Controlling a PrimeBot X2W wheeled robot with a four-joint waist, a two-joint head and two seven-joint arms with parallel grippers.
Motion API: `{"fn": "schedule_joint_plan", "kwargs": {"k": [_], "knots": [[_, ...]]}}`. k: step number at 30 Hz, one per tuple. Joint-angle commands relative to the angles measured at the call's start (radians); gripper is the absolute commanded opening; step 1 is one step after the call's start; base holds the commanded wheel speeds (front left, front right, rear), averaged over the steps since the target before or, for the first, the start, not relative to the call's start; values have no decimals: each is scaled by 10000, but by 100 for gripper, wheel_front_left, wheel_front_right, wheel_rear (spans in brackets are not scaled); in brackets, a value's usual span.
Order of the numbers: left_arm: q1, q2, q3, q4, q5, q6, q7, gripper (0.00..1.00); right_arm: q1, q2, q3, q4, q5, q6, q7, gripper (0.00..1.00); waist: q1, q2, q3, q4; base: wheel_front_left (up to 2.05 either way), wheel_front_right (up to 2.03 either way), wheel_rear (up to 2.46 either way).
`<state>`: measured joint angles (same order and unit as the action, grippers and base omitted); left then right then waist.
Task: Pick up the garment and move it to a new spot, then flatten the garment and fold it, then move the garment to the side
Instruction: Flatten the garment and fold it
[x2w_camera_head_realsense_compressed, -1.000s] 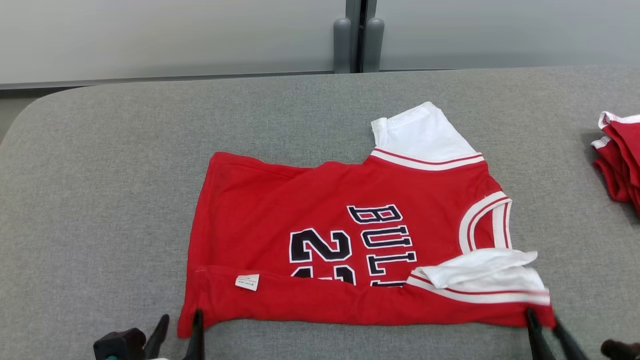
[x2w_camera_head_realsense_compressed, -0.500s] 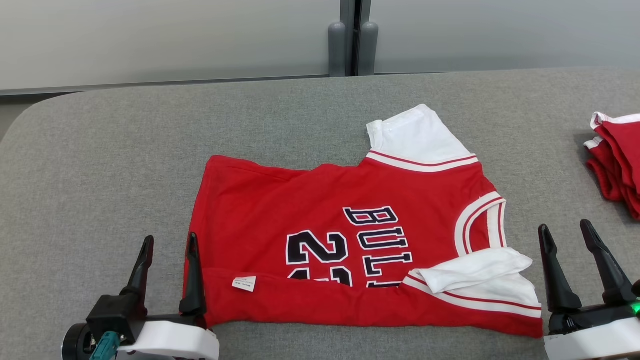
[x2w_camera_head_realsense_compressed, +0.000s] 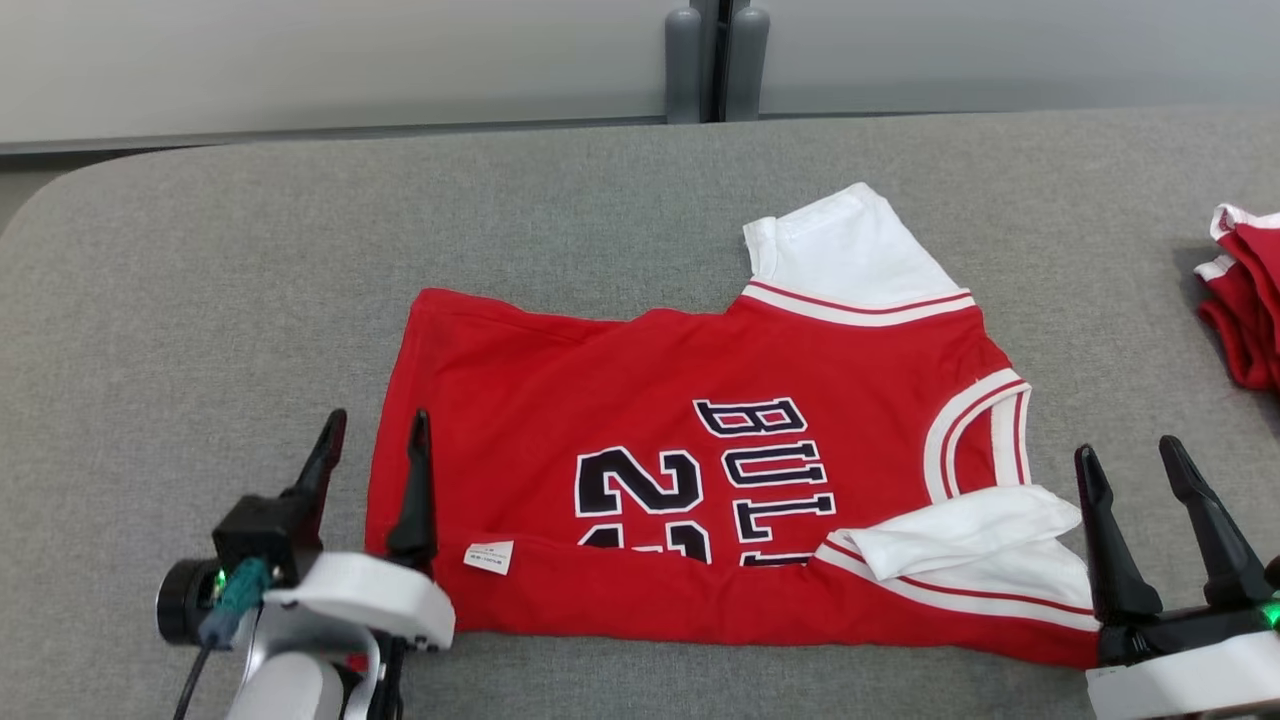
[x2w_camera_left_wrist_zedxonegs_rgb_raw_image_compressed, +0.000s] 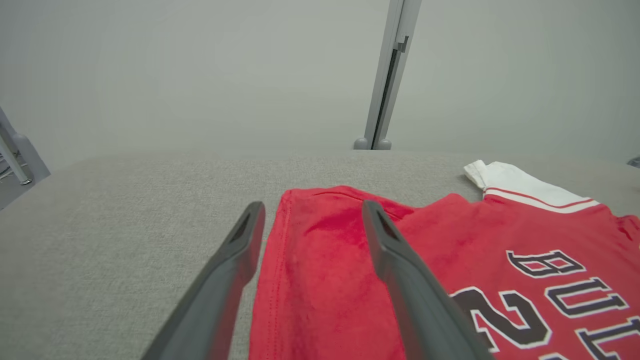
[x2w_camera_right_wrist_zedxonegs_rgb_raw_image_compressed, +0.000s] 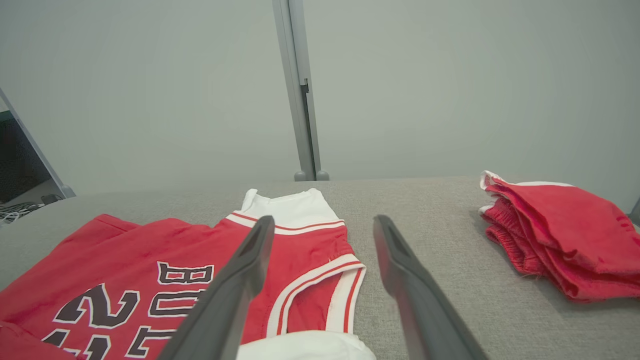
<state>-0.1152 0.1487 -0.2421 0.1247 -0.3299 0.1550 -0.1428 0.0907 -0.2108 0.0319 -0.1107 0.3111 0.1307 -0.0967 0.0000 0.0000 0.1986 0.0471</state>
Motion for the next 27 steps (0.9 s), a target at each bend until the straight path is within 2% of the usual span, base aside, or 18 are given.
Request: {"fn": "schedule_joint_plan", "kwargs": {"k": [1,7,13,18,19,20,21,27], "knots": [[-500,-19,34,262,-201,-155,14,100,-174,-49,4,-32,77,0,10,100,0,0,266,-34,0,0,0],[-2855,-190,241,2686,-816,-827,325,100,-707,-220,333,46,280,0,-82,100,0,0,1060,-388,0,0,0],[-4788,-27,575,5362,-1333,-1359,581,100,-1225,-307,631,422,518,0,-317,100,0,0,1598,-845,0,0,0],[-5703,151,832,7109,-1696,-1690,717,98,-1421,-312,771,838,699,0,-525,100,0,0,1756,-1074,0,0,0],[-5817,136,843,7348,-1774,-1776,760,56,-1452,-307,777,897,733,0,-570,100,0,0,1770,-1091,0,0,0],[-5935,136,831,7573,-1798,-1856,771,9,-1490,-317,774,969,765,0,-586,100,0,0,1778,-1100,0,0,0],[-5987,115,804,7783,-1840,-1925,815,0,-1521,-339,758,1042,792,0,-630,100,0,0,1778,-1099,0,0,0],[-6434,11,581,8452,-1703,-2169,464,0,-2236,-652,768,1567,934,0,-775,100,0,0,1869,-1005,0,0,0]]}}
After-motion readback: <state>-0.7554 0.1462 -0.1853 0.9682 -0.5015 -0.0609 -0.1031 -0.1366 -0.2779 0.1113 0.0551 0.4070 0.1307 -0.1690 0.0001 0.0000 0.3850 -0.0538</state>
